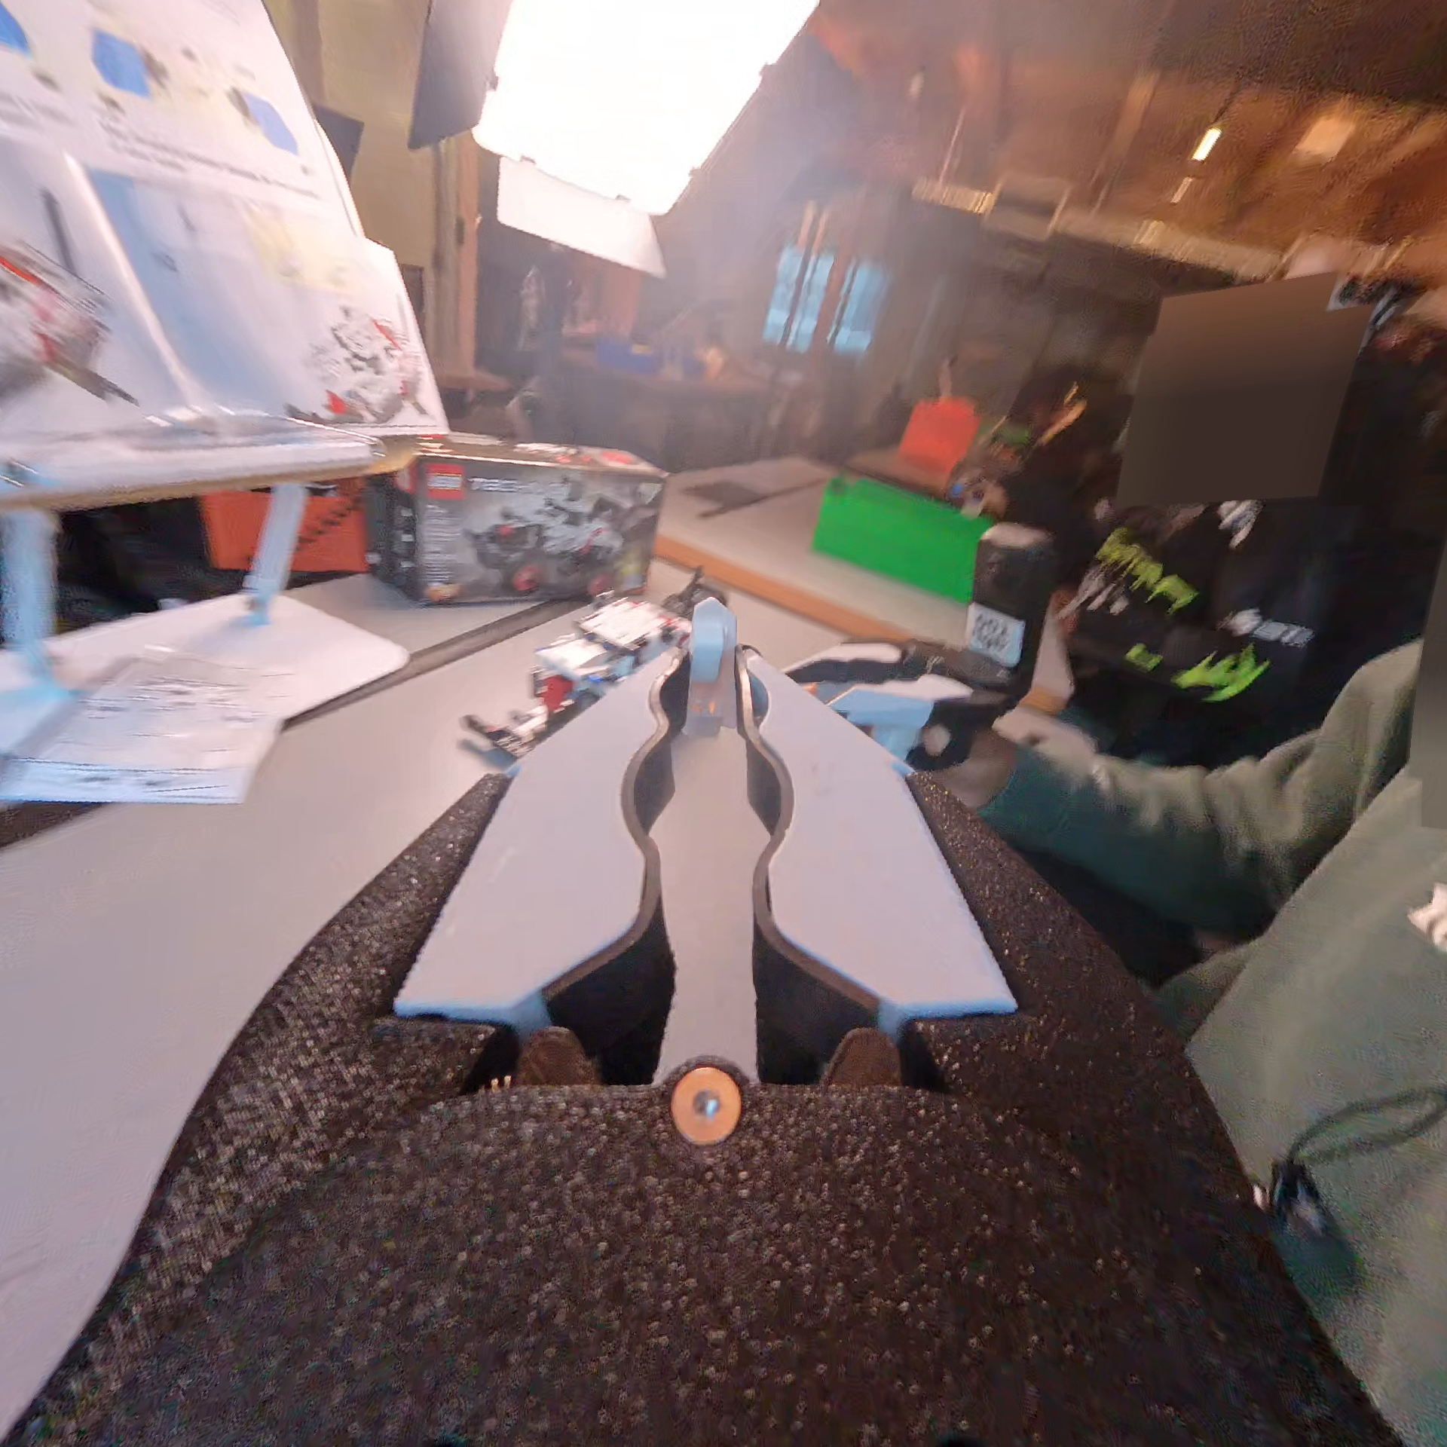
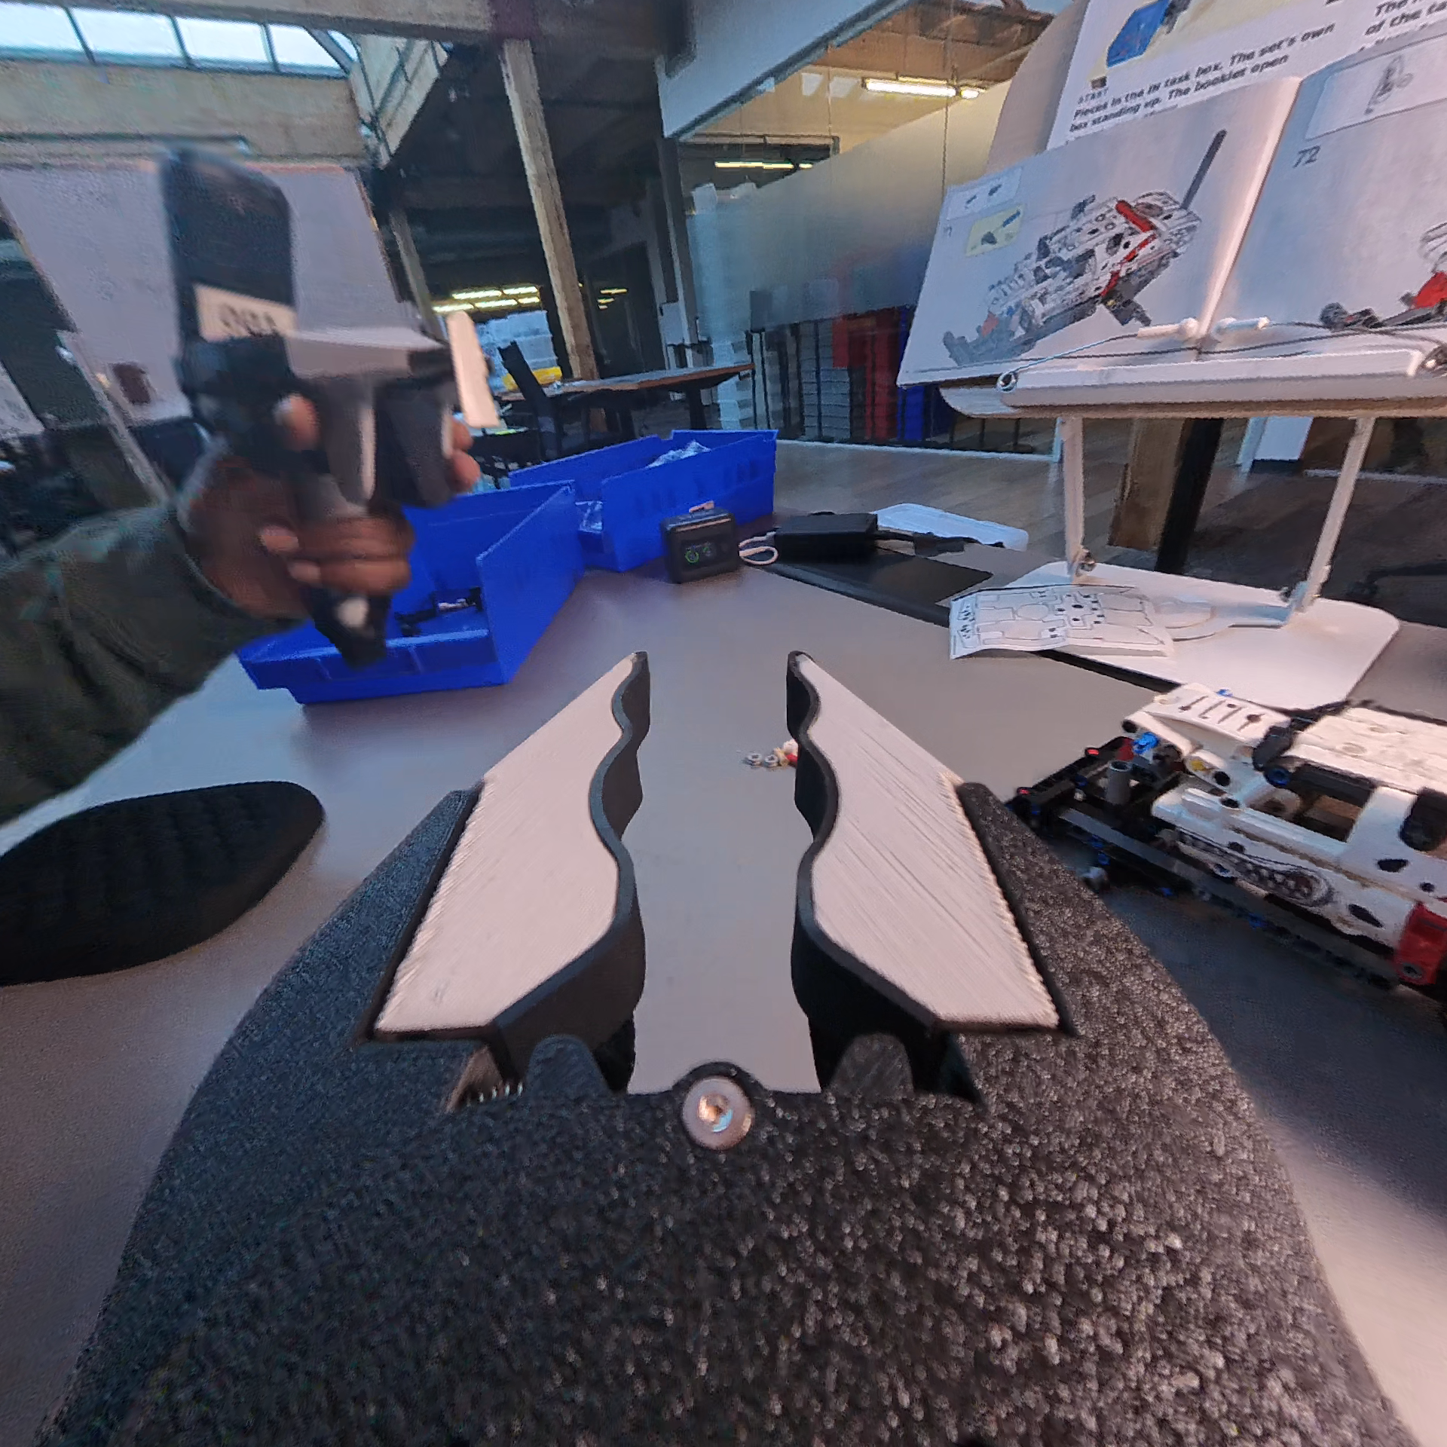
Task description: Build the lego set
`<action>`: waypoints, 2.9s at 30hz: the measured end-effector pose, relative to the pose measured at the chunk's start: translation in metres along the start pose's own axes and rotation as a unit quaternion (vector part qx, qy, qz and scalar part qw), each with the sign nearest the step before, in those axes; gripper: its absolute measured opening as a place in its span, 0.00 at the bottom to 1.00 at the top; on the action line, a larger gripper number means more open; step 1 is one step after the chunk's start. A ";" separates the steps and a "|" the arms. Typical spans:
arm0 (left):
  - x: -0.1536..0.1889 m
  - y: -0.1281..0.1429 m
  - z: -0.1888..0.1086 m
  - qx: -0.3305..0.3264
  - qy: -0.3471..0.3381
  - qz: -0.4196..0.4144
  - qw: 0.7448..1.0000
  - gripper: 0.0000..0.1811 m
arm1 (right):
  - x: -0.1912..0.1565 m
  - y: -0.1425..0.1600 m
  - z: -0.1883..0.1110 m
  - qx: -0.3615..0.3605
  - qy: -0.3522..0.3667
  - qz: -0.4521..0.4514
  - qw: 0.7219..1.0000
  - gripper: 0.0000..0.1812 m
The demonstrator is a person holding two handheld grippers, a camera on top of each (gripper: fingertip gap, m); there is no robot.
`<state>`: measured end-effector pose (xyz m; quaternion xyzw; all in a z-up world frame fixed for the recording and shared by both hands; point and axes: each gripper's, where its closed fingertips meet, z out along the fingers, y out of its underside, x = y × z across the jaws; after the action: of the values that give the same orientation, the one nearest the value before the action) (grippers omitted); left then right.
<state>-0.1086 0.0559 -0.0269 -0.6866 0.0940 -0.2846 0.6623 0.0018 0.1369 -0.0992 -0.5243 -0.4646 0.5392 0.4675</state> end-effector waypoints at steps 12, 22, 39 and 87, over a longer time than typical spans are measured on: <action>0.038 0.034 0.055 0.170 0.213 -0.195 0.942 0.05 | -0.053 -0.015 0.041 -0.019 -0.137 0.081 0.987 0.20; 0.046 0.041 0.050 0.154 0.237 -0.178 0.942 0.06 | -0.073 -0.023 0.042 -0.002 -0.186 0.057 0.981 0.08; 0.010 0.101 0.047 -0.084 0.067 0.121 0.987 0.22 | -0.023 0.034 0.035 -0.179 -0.075 -0.459 0.867 0.08; -0.152 0.153 -0.265 -0.657 -0.253 0.004 0.710 0.07 | -0.039 0.027 0.015 -0.093 -0.144 -0.167 0.971 0.17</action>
<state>-0.3319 -0.1098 -0.2253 -0.9944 0.0888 0.0362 0.0442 -0.0130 0.0944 -0.1208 -0.3973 -0.6563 0.4780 0.4278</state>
